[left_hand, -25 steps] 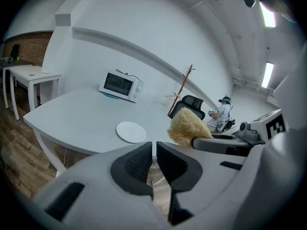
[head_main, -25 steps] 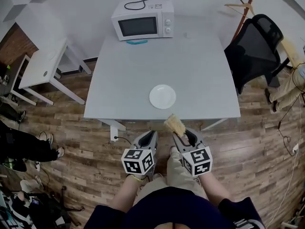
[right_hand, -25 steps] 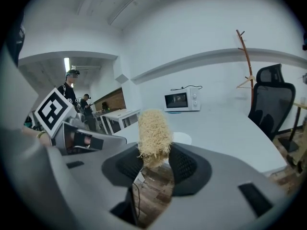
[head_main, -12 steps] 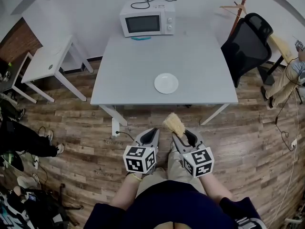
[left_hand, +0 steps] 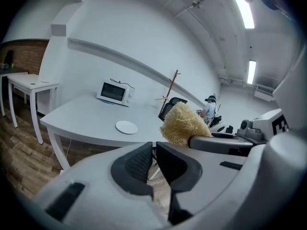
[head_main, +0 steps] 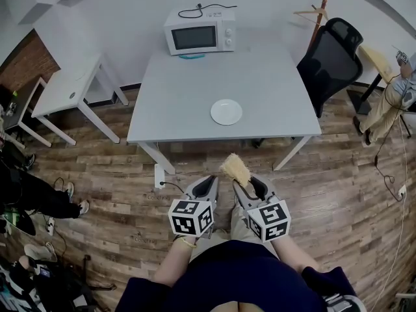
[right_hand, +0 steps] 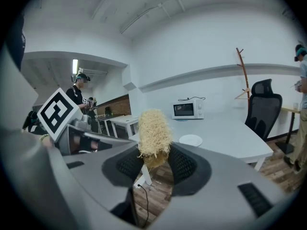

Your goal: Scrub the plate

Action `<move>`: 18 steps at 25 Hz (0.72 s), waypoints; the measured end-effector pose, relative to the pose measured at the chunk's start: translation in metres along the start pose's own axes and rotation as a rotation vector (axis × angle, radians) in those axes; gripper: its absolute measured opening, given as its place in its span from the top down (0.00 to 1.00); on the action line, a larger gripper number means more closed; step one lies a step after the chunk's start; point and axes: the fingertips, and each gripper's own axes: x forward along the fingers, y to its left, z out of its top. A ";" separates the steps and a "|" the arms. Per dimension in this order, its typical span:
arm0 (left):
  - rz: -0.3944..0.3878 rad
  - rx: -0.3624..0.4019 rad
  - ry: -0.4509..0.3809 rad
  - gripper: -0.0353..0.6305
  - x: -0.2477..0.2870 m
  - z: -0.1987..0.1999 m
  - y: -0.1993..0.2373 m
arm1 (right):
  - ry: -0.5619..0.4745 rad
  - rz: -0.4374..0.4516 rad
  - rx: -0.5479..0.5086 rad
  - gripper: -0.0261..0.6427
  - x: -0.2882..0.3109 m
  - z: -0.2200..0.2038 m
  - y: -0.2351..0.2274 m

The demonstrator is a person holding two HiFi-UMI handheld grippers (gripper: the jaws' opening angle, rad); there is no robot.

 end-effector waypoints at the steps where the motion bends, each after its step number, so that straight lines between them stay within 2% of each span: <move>1: -0.002 0.000 -0.004 0.89 0.000 0.001 -0.001 | -0.002 -0.002 -0.002 0.72 -0.001 0.001 0.000; 18: -0.008 0.003 -0.005 0.89 -0.007 -0.004 -0.005 | -0.001 -0.040 -0.003 0.72 -0.015 -0.005 -0.003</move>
